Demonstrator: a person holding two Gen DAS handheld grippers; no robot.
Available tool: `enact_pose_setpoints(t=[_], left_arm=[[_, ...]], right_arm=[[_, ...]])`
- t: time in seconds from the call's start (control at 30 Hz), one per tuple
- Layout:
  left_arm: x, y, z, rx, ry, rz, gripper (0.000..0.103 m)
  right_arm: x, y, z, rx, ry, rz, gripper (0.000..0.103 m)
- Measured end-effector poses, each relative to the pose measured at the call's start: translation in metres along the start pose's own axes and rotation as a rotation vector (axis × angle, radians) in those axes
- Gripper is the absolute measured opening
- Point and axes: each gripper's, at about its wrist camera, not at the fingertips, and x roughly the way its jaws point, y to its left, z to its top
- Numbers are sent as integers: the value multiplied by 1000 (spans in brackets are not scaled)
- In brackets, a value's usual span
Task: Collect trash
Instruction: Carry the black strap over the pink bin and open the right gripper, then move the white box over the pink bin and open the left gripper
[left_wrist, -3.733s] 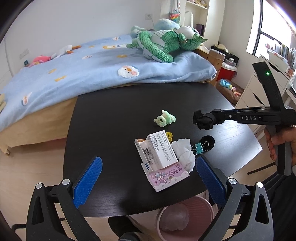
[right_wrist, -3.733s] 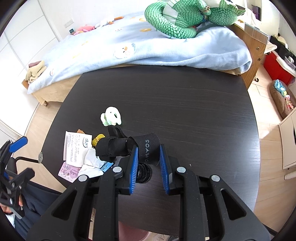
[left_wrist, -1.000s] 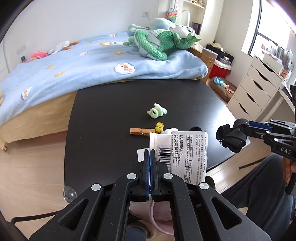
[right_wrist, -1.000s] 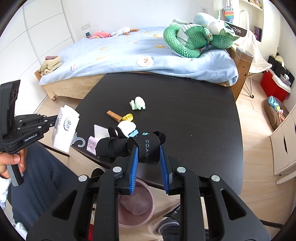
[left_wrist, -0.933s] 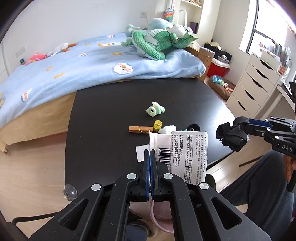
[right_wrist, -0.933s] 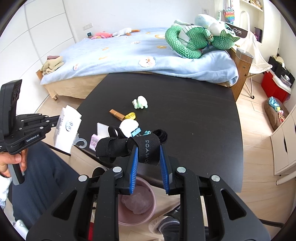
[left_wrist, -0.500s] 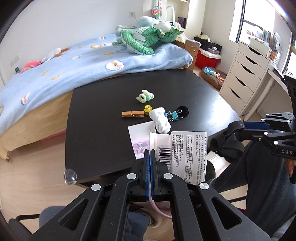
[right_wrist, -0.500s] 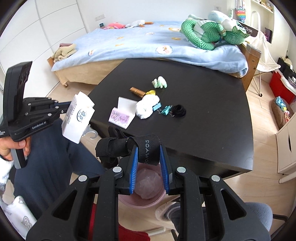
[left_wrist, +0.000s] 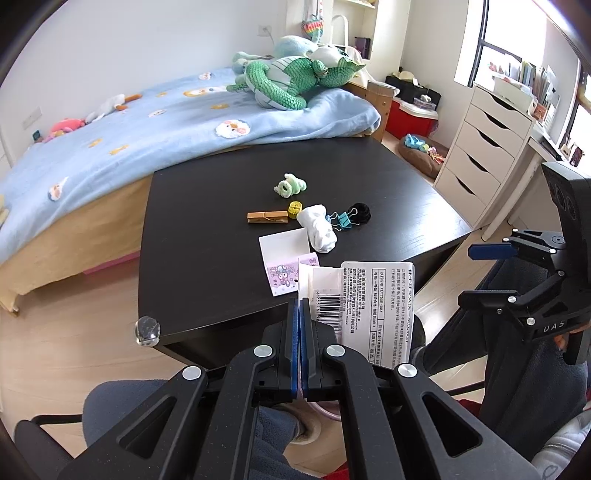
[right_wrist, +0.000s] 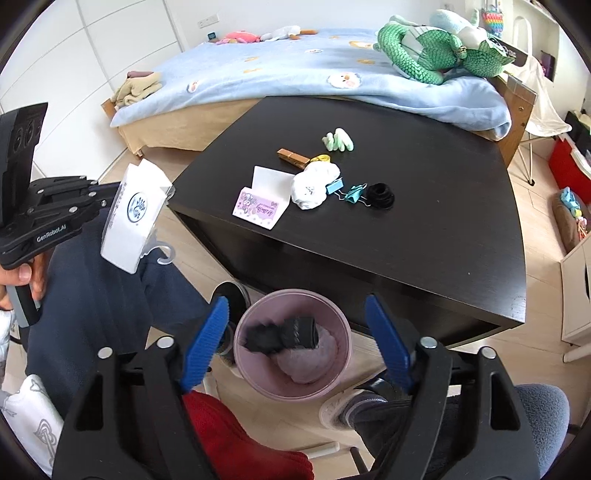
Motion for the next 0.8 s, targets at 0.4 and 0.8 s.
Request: enact_pose_setpoints(t=[0.4,0.8], left_arm=[[6,-13,-5,33,20,-52,1],[10,-39,-8,97,41,-87,1]], right_arm=[[-14,-18,2,69,-45,-51,95],[-33,-33,3,110,-97,-106,95]])
